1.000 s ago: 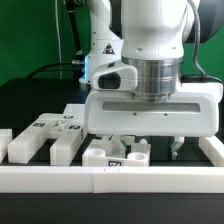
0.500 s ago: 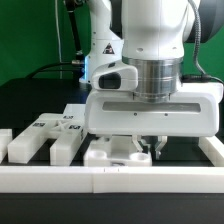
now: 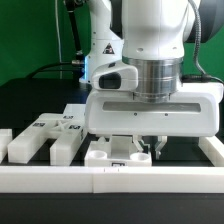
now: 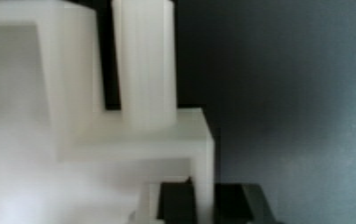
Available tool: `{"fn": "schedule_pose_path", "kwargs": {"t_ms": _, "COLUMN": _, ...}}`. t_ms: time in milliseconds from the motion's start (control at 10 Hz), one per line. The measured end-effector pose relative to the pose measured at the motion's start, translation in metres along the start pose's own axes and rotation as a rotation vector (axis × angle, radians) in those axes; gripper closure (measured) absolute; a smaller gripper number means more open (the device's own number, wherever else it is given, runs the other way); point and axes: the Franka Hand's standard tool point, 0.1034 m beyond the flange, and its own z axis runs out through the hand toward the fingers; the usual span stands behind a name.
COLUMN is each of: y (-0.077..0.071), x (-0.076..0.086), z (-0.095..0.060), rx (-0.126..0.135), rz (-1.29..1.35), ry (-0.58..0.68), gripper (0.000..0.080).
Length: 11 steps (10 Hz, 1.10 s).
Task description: Assemble chair
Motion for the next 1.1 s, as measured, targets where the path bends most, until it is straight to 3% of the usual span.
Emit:
{"fn": "schedule_pose_path", "kwargs": {"t_ms": 300, "y": -0.003, "x": 0.0, "z": 0.0, "rx": 0.001, "rz": -0.004, "ry": -0.001, "gripper": 0.0765}}
{"fn": "schedule_pose_path", "kwargs": {"t_ms": 800, "y": -0.061, "x": 0.004, "z": 0.0, "rx": 0.022, "rz": -0.085, "ry": 0.014, "gripper": 0.0765}}
{"fn": "schedule_pose_path", "kwargs": {"t_ms": 1100, "y": -0.08, "x": 0.005, "z": -0.001, "rx": 0.027, "rz": -0.112, "ry": 0.016, "gripper": 0.0765}}
